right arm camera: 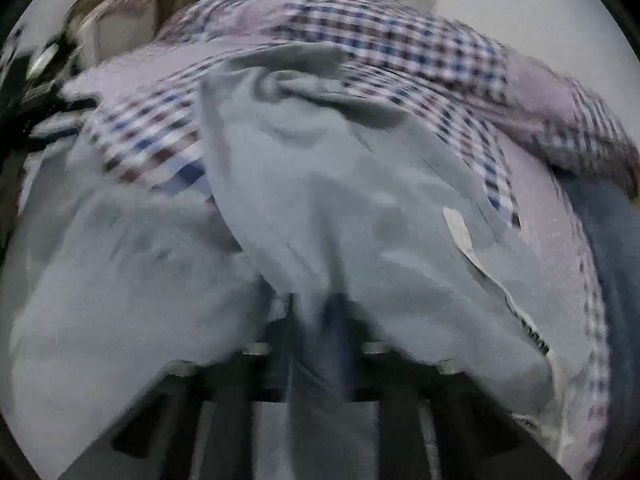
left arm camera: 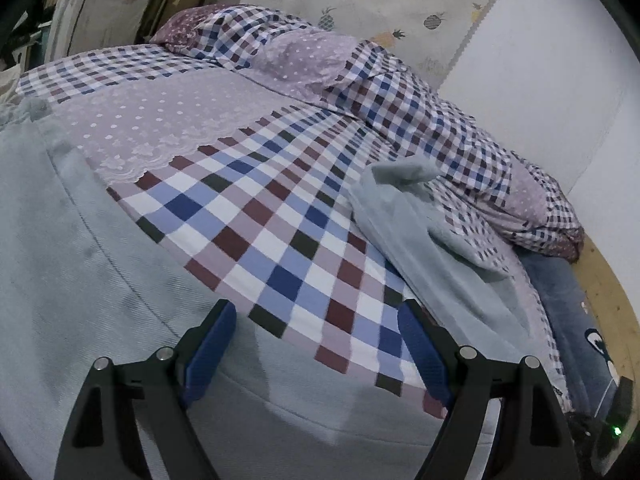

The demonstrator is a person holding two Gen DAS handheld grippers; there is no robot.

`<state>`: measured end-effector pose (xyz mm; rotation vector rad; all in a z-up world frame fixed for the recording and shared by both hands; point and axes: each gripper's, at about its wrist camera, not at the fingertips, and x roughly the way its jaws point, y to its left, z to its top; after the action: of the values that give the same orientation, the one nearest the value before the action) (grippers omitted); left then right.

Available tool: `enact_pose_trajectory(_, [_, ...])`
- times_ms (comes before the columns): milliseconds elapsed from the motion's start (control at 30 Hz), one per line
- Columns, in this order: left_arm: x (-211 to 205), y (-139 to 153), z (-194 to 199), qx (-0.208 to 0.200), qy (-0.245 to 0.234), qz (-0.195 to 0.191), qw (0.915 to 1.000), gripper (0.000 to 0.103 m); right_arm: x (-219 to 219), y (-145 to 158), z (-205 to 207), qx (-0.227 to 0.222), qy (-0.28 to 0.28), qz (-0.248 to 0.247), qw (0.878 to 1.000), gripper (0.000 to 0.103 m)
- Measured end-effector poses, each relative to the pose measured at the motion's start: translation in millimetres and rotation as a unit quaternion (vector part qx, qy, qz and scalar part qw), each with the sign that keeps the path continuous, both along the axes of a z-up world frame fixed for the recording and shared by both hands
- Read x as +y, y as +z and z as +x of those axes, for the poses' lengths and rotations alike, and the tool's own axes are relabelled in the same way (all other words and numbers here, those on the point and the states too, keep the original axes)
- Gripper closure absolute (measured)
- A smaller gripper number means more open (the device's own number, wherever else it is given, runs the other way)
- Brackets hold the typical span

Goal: Fold clothes

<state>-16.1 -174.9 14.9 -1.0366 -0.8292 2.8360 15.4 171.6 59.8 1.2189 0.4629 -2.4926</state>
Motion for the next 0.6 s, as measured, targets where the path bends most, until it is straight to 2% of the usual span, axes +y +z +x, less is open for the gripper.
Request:
enact_pose_trajectory(167, [-6.0, 14.9, 7.5, 0.039, -0.005, 0.018, 0.9991, 0.017, 13.1, 26.8, -12.5, 0.044, -0.029, -0.025, 0.998, 0.100])
enact_pose_trajectory(267, [-14.1, 25.4, 14.1, 0.068, -0.003, 0.040, 0.9969, 0.017, 18.9, 36.2, -19.4, 0.050, -0.047, -0.037, 0.997, 0.100])
enact_pose_trajectory(367, [-21.7, 33.0, 18.1, 0.086, -0.002, 0.041, 0.9954, 0.017, 22.9, 46.4, -26.7, 0.069, -0.079, -0.047, 0.993, 0.101])
enact_pose_trajectory(500, [-29.7, 35.9, 20.3, 0.092, 0.002, 0.040, 0.9949, 0.017, 27.3, 40.2, -49.3, 0.086, -0.139, -0.027, 0.986, 0.101])
enact_pose_trajectory(600, [-32.3, 35.5, 21.1, 0.091, 0.005, 0.034, 0.9952, 0.017, 33.5, 19.0, -69.0, 0.068, -0.166, -0.027, 0.983, 0.100])
